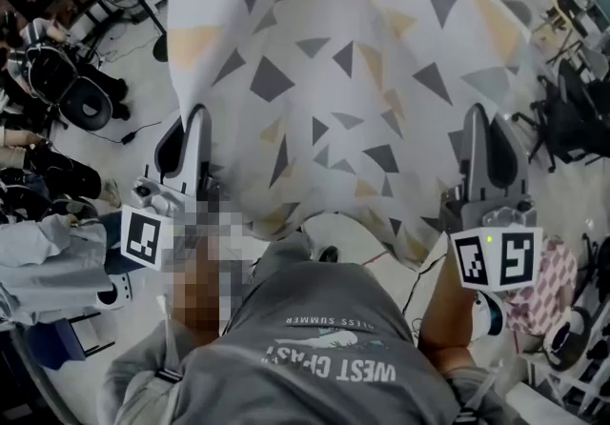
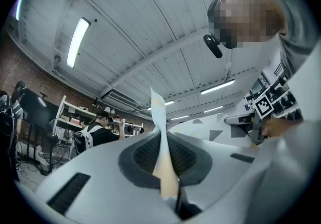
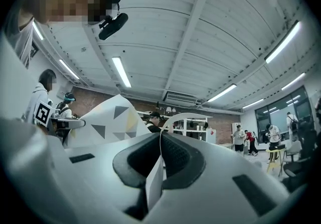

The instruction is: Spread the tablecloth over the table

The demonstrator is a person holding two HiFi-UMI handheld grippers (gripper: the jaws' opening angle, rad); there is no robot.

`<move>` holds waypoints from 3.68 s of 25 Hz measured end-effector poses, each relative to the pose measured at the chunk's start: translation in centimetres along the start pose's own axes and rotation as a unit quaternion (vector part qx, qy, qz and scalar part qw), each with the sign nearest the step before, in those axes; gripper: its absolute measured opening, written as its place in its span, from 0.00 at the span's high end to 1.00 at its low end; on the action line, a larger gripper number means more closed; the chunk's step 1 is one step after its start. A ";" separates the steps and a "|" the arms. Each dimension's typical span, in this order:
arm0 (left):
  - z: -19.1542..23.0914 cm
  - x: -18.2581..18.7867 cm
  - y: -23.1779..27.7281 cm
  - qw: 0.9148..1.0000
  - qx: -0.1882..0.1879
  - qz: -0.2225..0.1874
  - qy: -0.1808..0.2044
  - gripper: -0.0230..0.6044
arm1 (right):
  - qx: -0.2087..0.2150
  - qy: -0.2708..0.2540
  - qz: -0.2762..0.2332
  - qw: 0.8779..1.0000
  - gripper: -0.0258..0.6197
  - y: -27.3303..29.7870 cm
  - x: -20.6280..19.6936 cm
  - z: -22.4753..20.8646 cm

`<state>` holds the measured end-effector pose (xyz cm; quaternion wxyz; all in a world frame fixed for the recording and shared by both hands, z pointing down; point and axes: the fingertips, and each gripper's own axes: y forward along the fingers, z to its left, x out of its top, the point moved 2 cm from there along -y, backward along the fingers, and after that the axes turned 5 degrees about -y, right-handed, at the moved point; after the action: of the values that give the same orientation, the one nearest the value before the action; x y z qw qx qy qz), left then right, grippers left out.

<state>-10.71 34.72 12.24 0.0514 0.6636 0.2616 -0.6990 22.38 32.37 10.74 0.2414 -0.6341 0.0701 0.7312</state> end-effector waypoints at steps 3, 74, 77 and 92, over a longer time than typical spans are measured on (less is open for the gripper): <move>0.3 -0.6 0.7 1.000 0.000 0.005 0.001 0.94 | -0.004 0.015 0.001 1.000 0.94 0.4 -0.8 -0.8; 29.1 -18.7 29.3 0.991 0.097 0.080 -0.049 0.94 | 0.001 0.046 0.067 0.997 0.94 38.5 -17.0 -12.9; 31.3 -20.2 30.5 0.992 0.083 0.082 -0.055 0.94 | -0.018 0.035 0.080 0.996 0.94 39.5 -18.4 -12.7; 36.1 -29.9 34.1 0.983 0.064 0.143 -0.097 0.93 | -0.067 0.029 0.178 0.981 0.94 41.9 -26.7 -15.4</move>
<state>-25.57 -18.43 29.96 0.1336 0.6250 0.1129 -0.7607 19.76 -17.56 25.05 0.0625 -0.6475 0.1397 0.7466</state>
